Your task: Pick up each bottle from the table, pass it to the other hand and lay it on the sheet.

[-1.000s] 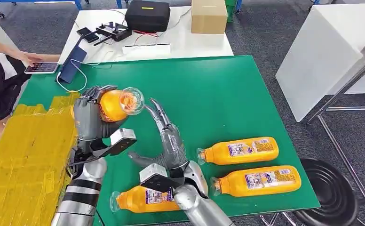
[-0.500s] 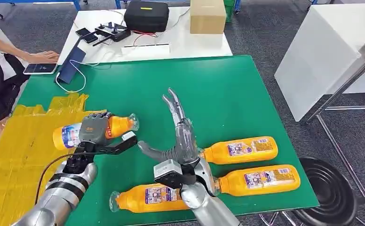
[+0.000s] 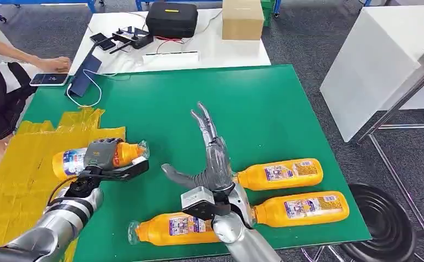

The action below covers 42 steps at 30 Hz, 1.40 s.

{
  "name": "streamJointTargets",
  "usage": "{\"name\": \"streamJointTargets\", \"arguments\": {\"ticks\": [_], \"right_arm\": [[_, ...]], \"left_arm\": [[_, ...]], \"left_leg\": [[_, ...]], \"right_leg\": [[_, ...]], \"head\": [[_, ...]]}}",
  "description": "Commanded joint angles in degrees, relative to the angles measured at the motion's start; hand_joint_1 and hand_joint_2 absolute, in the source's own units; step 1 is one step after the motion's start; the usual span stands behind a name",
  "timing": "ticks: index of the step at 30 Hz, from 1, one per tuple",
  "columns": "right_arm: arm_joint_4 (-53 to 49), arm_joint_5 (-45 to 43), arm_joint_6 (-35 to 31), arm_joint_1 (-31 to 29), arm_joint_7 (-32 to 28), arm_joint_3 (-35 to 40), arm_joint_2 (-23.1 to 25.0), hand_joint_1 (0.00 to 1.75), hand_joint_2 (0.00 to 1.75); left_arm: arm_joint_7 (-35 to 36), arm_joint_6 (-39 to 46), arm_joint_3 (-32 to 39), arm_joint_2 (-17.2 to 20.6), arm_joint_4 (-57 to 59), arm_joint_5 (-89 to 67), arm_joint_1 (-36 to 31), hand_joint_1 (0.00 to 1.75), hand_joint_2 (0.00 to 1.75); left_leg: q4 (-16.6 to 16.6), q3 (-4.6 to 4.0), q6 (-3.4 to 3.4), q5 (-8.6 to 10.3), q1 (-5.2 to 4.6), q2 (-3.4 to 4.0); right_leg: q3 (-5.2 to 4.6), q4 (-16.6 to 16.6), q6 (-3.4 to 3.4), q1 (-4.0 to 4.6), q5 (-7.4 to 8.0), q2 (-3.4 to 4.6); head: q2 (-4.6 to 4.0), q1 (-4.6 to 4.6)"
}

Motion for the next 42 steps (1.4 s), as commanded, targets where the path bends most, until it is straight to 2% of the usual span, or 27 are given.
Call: {"name": "streamJointTargets", "arguments": {"ticks": [1,4,6,12,13,14,18,19,26,28,31,33,35,36,38,42], "right_arm": [[1.2,0.4,0.2,-0.8,0.5,-0.3,-2.2,0.00,1.75],[1.6,1.1,0.0,-0.8,1.1,-0.2,-2.1,0.00,1.75],[2.5,2.5,0.3,-0.9,2.2,0.2,-2.5,0.00,1.75],[4.7,8.2,3.5,-1.1,5.6,2.5,-4.0,0.00,1.75],[4.0,6.4,7.4,-0.5,5.4,3.2,-4.7,0.00,1.75],[3.9,6.4,8.0,0.0,5.4,3.6,-5.0,0.00,1.75],[3.3,6.4,8.0,0.3,5.4,3.6,-5.1,0.00,1.75],[3.3,6.4,8.0,0.3,5.4,3.6,-5.1,0.00,1.75],[3.2,6.4,8.1,0.1,5.4,3.6,-5.1,0.00,1.75],[2.6,8.5,10.0,0.4,6.4,5.0,-6.5,0.00,1.75],[0.2,12.0,10.8,2.8,7.7,6.5,-8.8,0.00,1.75],[-1.0,14.7,11.8,4.1,8.8,7.8,-10.9,0.00,1.75],[-1.4,14.8,14.8,4.6,8.1,9.4,-13.0,0.00,1.75],[-1.4,13.6,16.7,4.7,7.3,9.6,-13.8,0.00,1.75],[-1.1,14.3,16.9,4.9,7.3,9.4,-14.8,0.00,1.75],[-1.2,14.8,17.2,5.3,7.4,8.5,-15.4,0.00,1.75]], "left_arm": [[1.1,2.0,0.0,-0.1,4.7,-0.7,-0.4,0.00,1.75],[1.3,4.7,1.6,-0.5,3.7,-0.4,-0.2,0.00,1.75],[-1.0,5.7,4.2,-1.4,2.0,0.7,0.8,0.00,1.75],[-12.9,5.7,9.8,-4.2,-2.6,10.2,4.0,0.00,1.75],[-16.3,4.7,10.3,-4.5,-4.2,13.6,4.9,0.00,1.75],[-17.1,4.5,10.5,-4.4,-4.8,14.6,5.5,0.00,1.75],[-17.5,4.3,10.4,-4.1,-5.2,15.0,5.8,0.00,1.75],[-17.5,4.3,10.4,-4.1,-5.2,15.0,5.8,0.00,1.75],[-17.5,4.2,10.4,-4.1,-5.2,15.0,5.7,0.00,1.75],[-20.3,3.9,11.1,-4.4,-7.4,18.9,6.9,0.00,1.75],[-26.3,0.9,12.0,-4.1,-15.4,27.2,11.8,0.00,1.75],[-33.1,-3.8,12.2,-4.2,-23.9,36.4,16.5,0.00,1.75],[-40.6,-13.5,13.2,-4.6,-34.5,50.8,21.6,0.00,1.75],[-42.1,-17.7,14.2,-4.7,-37.5,56.0,22.5,0.00,1.75],[-42.5,-21.0,16.5,-4.4,-41.2,61.0,23.5,0.00,1.75],[-43.4,-23.0,21.6,-3.9,-44.2,65.7,24.9,0.00,1.75]], "left_leg": [[0.0,0.14,-0.10,-0.08,0.14,-0.07],[0.0,0.13,-0.06,-0.05,0.10,-0.03],[0.0,0.08,-0.04,-0.01,0.07,-0.02],[-0.1,0.12,-0.05,-0.04,0.09,-0.09],[-0.1,0.18,-0.06,-0.07,0.13,-0.11],[-0.1,0.05,-0.04,-0.02,0.06,-0.07],[0.0,0.18,-0.11,-0.16,0.19,-0.13],[0.0,-0.07,-0.05,-0.03,0.07,-0.10],[0.0,-0.08,-0.06,-0.04,0.09,-0.08],[0.0,-0.07,-0.06,-0.05,0.11,-0.05],[0.0,0.06,-0.06,-0.11,0.13,-0.08],[-0.1,0.13,-0.06,-0.16,0.14,-0.03],[0.0,0.09,-0.05,-0.17,0.13,-0.03],[0.0,0.19,-0.06,-0.26,0.16,-0.03],[0.0,-0.07,-0.06,-0.17,0.11,-0.01],[0.1,-0.13,-0.07,-0.20,0.10,0.03]], "right_leg": [[0.18,-0.1,-0.05,0.12,-0.05,0.05],[0.14,0.0,-0.02,0.06,-0.03,0.05],[0.09,0.0,0.00,0.03,-0.01,0.03],[0.17,-0.1,0.00,0.06,-0.04,-0.01],[0.25,-0.1,-0.01,0.10,-0.06,0.00],[0.11,-0.1,0.00,0.04,-0.03,-0.01],[0.28,-0.1,-0.03,0.16,-0.13,0.01],[0.02,-0.1,-0.01,0.06,-0.03,-0.03],[-0.04,-0.1,-0.03,0.07,-0.03,-0.01],[-0.02,-0.1,-0.02,0.08,-0.03,0.03],[0.13,-0.1,-0.01,0.10,-0.08,0.03],[0.19,-0.1,0.00,0.11,-0.10,0.09],[0.15,-0.1,0.01,0.10,-0.12,0.08],[0.27,-0.1,0.01,0.12,-0.19,0.11],[-0.01,-0.1,0.01,0.09,-0.09,0.08],[-0.07,-0.1,-0.02,0.08,-0.08,0.12]], "head": [[0.00,0.00],[0.02,0.00],[0.00,0.02],[0.00,0.02],[0.00,0.02],[0.00,0.02],[0.02,0.02],[0.00,0.02],[0.00,0.00],[0.00,0.00],[0.00,0.00],[0.00,0.00],[0.00,0.02],[0.00,0.00],[0.02,0.00],[0.00,0.02]]}}
